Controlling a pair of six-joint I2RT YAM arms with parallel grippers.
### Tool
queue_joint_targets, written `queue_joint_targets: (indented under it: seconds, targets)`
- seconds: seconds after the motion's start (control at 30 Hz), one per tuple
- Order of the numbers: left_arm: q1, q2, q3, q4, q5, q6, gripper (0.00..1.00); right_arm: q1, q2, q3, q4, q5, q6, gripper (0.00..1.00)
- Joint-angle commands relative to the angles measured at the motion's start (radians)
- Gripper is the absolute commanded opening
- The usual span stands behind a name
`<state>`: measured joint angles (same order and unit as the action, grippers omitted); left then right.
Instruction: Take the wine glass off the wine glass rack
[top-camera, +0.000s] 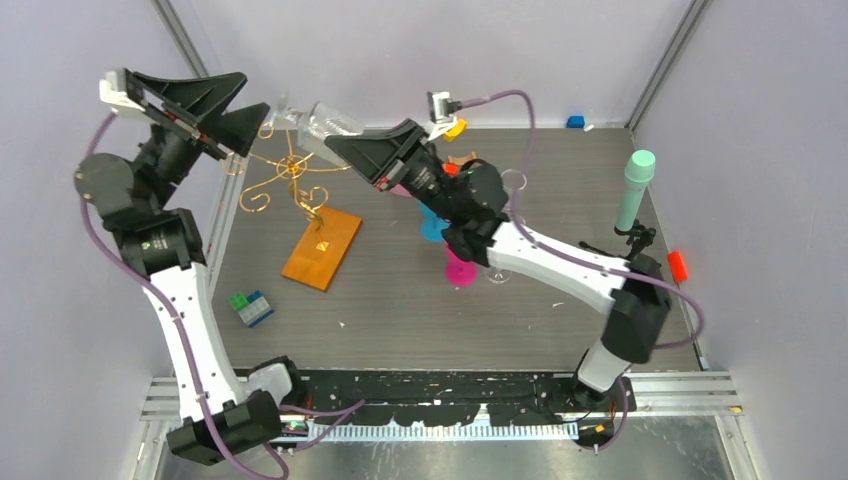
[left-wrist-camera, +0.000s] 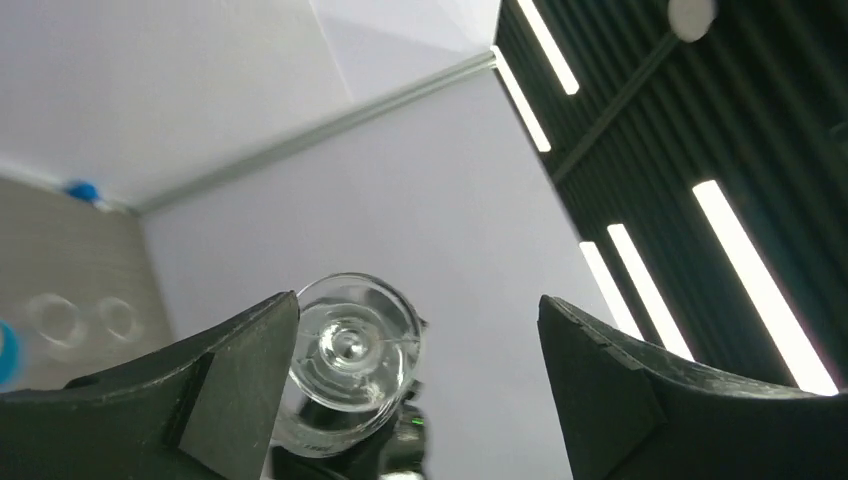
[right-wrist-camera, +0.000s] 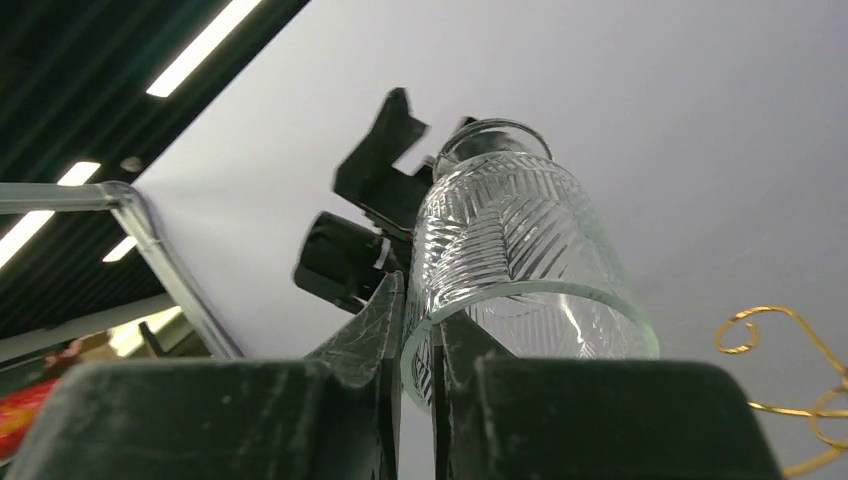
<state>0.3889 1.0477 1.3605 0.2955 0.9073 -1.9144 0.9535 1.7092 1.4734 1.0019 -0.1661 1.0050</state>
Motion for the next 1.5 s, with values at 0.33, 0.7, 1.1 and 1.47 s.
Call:
queue_joint_targets:
  seconds: [0.33, 0.7, 1.1, 1.47]
  targets:
    - [0.013, -0.060, 0.284, -0.698, 0.065, 0.926, 0.91, -0.013, -0.454, 0.008, -1.230, 0.224, -0.477, 0.00]
    - [-0.046, -0.092, 0.255, -0.785, 0.108, 1.036, 0.89, 0.023, -0.334, 0.047, -1.740, 0.264, -0.569, 0.00]
    - [-0.183, -0.100, 0.255, -0.902, 0.049, 1.196, 0.89, 0.074, 0.066, 0.253, -1.866, 0.373, -0.587, 0.00]
    - [-0.318, -0.164, 0.142, -1.021, -0.012, 1.395, 0.89, 0.076, 0.233, 0.307, -1.910, 0.402, -0.582, 0.02]
